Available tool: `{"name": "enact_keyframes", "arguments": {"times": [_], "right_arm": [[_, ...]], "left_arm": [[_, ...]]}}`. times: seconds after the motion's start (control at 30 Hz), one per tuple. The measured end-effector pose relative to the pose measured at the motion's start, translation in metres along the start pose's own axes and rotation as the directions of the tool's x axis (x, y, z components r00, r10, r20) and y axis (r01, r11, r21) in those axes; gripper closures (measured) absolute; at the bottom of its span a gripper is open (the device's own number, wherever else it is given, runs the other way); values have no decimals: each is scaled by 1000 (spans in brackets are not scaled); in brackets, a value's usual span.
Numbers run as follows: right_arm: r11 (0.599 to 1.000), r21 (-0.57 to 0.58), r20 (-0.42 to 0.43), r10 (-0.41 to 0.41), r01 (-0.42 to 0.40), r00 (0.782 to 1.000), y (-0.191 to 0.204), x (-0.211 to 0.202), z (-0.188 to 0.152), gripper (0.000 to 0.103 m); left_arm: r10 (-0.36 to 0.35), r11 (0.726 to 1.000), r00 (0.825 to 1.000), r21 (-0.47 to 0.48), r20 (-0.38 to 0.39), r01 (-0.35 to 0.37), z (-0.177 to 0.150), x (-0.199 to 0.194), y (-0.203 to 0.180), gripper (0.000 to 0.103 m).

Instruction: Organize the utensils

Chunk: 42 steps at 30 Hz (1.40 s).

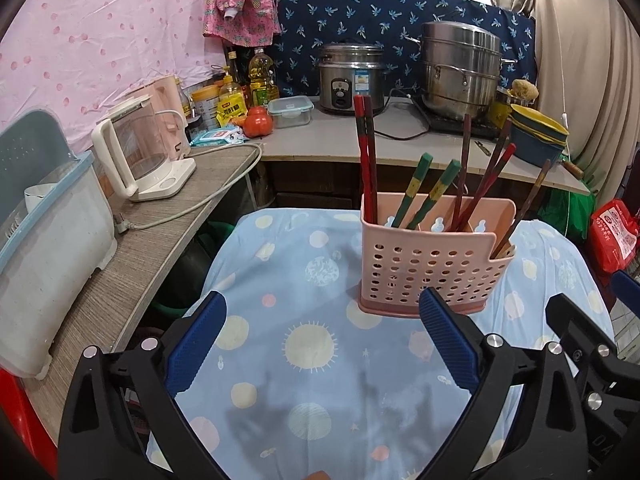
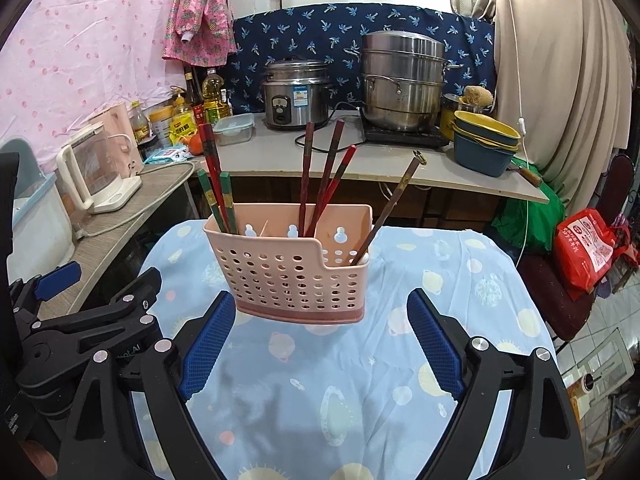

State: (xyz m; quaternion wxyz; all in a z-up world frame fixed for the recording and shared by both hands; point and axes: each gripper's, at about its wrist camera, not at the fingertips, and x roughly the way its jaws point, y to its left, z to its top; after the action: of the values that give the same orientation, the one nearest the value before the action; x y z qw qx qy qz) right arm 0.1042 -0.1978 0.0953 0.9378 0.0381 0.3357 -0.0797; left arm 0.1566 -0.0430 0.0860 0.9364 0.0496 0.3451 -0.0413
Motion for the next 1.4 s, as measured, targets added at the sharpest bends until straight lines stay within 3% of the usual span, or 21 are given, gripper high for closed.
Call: {"name": "enact_keyframes", "arguments": {"times": [0.27,0.4,1.4], "right_arm": [[1000,14,-36,-7,7,999,-2,9,-3,16],[1000,8,-26,-19,19,999,-1,9,-2,7],[999,-8,-38,-41,41,998,-1,19,-6,7]], "left_arm": [[5,1000,1000,-1,-21,-6,-3,8,-2,10],[12,1000,1000,-5,-25,-12,-3,10,-1,10],[38,999,998,17,-51,-37,-8,20,-4,8]]}}
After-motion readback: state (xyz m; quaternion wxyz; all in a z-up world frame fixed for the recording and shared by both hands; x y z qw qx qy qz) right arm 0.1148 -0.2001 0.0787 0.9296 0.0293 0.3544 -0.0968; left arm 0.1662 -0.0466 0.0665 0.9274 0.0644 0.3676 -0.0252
